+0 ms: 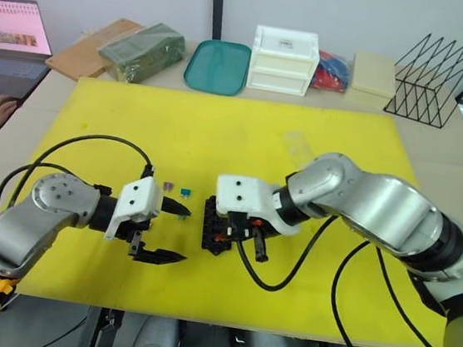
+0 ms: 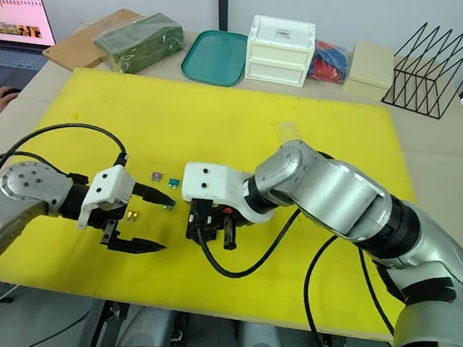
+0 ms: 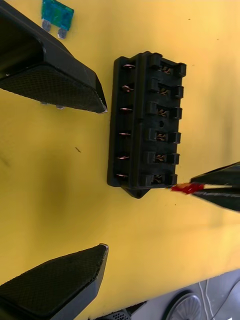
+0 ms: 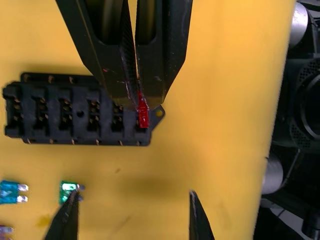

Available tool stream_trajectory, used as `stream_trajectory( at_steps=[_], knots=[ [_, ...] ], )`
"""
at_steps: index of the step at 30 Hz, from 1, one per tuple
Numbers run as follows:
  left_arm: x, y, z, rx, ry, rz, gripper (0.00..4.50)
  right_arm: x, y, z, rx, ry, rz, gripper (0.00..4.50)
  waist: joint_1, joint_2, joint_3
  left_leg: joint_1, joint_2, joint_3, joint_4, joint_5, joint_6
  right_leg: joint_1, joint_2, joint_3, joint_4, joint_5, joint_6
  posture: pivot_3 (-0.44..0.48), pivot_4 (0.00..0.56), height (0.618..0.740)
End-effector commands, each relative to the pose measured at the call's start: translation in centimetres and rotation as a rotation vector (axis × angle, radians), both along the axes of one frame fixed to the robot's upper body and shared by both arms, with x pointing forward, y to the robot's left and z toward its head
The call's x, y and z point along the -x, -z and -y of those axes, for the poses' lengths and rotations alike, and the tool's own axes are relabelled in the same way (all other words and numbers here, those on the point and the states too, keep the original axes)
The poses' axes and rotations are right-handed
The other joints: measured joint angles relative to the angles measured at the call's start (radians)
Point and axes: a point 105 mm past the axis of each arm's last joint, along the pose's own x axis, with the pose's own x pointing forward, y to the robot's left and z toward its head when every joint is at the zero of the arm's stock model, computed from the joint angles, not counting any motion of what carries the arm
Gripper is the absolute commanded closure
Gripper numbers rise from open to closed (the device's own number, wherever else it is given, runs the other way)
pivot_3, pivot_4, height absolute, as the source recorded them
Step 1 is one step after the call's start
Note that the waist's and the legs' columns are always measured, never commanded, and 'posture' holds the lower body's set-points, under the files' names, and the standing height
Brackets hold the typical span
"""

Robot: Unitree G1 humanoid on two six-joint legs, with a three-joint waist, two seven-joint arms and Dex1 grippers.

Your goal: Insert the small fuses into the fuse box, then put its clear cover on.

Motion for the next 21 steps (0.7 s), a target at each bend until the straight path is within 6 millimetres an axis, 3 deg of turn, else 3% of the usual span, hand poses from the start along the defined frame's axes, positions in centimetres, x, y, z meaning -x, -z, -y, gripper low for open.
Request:
stream_trajectory(
  at_steps=[1, 21],
  knots=[
    [-0.02, -0.56, 0.42, 0.007, 0.016, 0.038, 0.03, -0.04, -1.26, -0.70, -0.027, -0.013, 0.034, 4.50, -0.001, 0.000, 0.000, 0.000, 0.000, 0.000, 0.000, 0.000, 0.000, 0.000, 0.000, 0.000, 0.000, 0.000, 0.000, 0.000, 0.150, 0.740],
    [-0.08, -0.39, 0.75, 0.011, 0.014, 0.049, 0.03, -0.21, -0.65, -0.72, 0.010, 0.000, 0.029, 4.50, -0.001, 0.000, 0.000, 0.000, 0.000, 0.000, 0.000, 0.000, 0.000, 0.000, 0.000, 0.000, 0.000, 0.000, 0.000, 0.000, 0.150, 0.740]
  ],
)
